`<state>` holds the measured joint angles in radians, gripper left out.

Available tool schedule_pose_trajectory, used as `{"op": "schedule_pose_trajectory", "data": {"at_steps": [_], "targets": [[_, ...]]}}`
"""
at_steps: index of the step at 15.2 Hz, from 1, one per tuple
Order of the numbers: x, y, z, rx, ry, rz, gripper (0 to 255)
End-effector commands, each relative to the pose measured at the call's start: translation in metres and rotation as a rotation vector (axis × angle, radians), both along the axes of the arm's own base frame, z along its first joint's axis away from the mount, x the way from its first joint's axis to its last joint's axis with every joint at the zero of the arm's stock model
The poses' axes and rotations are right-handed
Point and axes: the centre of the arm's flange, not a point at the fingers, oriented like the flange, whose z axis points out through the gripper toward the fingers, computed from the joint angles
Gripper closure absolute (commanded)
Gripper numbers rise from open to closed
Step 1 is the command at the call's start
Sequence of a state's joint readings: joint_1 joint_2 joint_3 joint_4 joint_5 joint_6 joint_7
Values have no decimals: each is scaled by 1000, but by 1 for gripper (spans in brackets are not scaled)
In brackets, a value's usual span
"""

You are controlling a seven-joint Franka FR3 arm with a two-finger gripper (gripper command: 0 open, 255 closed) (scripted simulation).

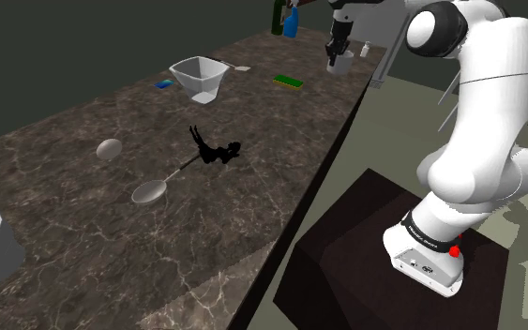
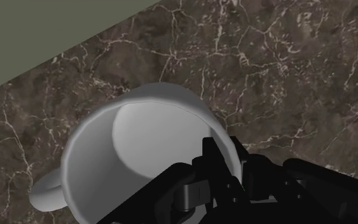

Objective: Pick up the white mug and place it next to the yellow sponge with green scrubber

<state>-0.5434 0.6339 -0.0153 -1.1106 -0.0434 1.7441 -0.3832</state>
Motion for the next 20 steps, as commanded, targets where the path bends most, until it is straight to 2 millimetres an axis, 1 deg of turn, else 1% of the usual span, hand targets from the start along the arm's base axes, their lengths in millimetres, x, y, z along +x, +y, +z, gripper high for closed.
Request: {"op": "schedule_pose_trajectory", "data": {"at_steps": [1,17,18,20], "targets": [[0,0,-11,0,-1,0,255],[0,0,-95,0,-1,0,255],[0,0,-99,0,-1,0,255],[0,0,-99,0,-1,0,255]]}}
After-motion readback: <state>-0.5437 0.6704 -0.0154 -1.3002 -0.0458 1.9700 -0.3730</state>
